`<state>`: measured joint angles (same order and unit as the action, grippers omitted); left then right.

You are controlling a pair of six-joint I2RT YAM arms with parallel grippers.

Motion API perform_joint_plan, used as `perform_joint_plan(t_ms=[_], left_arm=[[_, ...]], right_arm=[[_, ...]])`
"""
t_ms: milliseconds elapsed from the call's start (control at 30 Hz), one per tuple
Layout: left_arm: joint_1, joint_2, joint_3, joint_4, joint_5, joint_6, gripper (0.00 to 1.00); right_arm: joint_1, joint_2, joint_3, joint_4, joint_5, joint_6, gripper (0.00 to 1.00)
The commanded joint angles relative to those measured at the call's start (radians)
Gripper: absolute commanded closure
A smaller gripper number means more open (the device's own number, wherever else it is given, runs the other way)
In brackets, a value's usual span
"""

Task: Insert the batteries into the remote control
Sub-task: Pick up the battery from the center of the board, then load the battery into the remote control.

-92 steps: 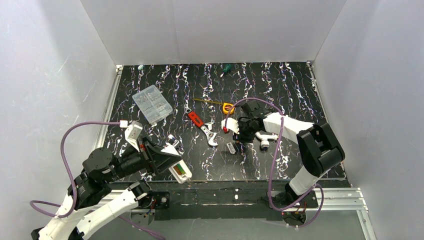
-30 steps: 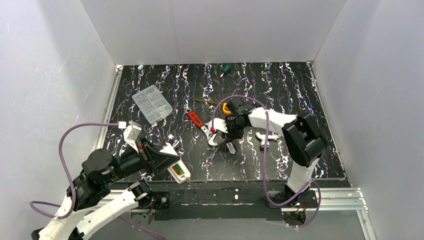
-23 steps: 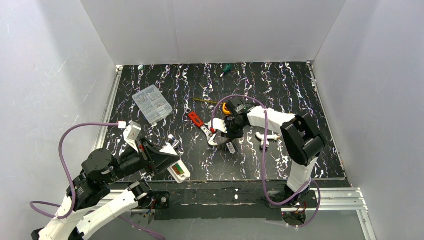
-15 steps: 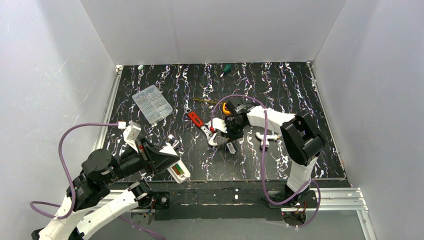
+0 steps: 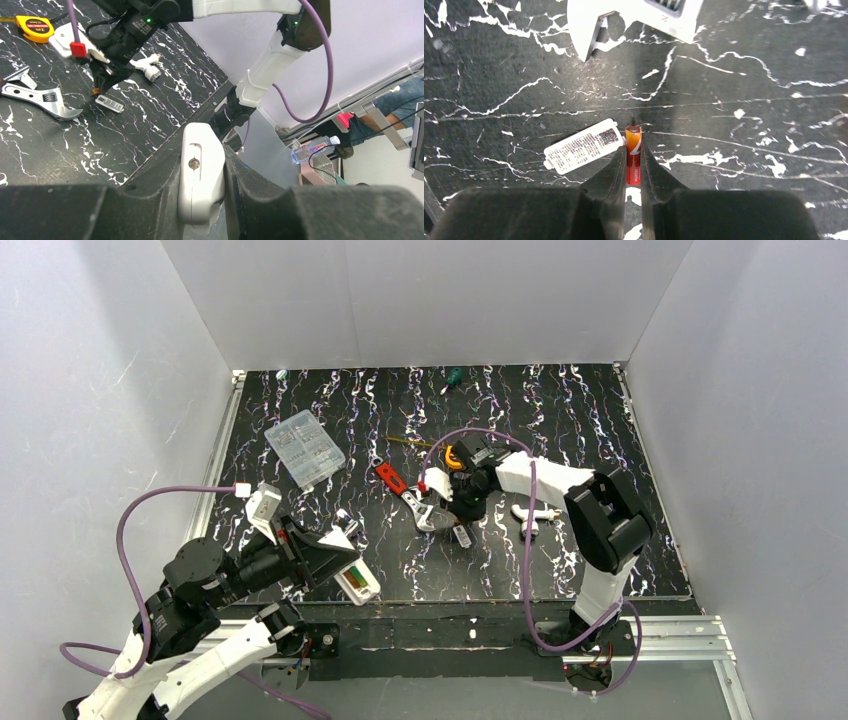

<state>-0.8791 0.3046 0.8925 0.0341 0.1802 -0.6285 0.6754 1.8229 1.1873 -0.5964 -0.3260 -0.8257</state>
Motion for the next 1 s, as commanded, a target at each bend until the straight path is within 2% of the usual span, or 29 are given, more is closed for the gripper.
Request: perform_joint_plan(t_ms=[0, 100, 200, 333, 433, 567, 633, 733, 800, 967], left_arm=[[0.000, -0.012, 0.023, 0.040, -0.031, -0.001, 1.00], [0.000, -0.003, 0.018, 0.037, -0.044, -0.001, 1.00], [0.000, 0.009, -0.001, 0.056, -0.067, -0.004, 1.00], [0.000, 0.012, -0.070, 0.149, -0.139, -0.020, 1.00], [0.000, 0.024, -0.148, 0.284, -0.210, -0.051, 1.00], [0.000, 0.093, -0.222, 0.442, -0.261, -0.104, 1.00], [0.000, 0.133, -0.243, 0.501, -0.283, -0.135, 1.00], [0.000, 0.194, -0.284, 0.612, -0.347, -0.215, 1.00], [0.000, 0.231, -0.326, 0.704, -0.392, -0.283, 1.00], [-0.001, 0.325, -0.363, 0.832, -0.443, -0.457, 1.00]], right_arm=[[-0.007, -0.129, -0.020, 0.142, 0.027, 0.211, 0.99], [-0.011, -0.233, -0.067, 0.237, 0.100, 0.366, 0.99], [-0.011, -0.328, -0.088, 0.260, 0.168, 0.528, 0.99], [-0.001, -0.455, -0.077, 0.193, 0.191, 0.745, 0.99], [0.036, -0.560, -0.074, 0.130, 0.188, 0.896, 0.99], [0.184, -0.698, -0.083, 0.069, 0.274, 0.989, 0.99], [0.272, -0.734, -0.023, -0.006, 0.352, 1.057, 0.99], [0.308, -0.744, 0.088, -0.137, 0.329, 1.165, 0.99], [0.332, -0.751, 0.126, -0.168, 0.301, 1.207, 0.99], [0.376, -0.726, 0.234, -0.242, 0.320, 1.208, 0.99]])
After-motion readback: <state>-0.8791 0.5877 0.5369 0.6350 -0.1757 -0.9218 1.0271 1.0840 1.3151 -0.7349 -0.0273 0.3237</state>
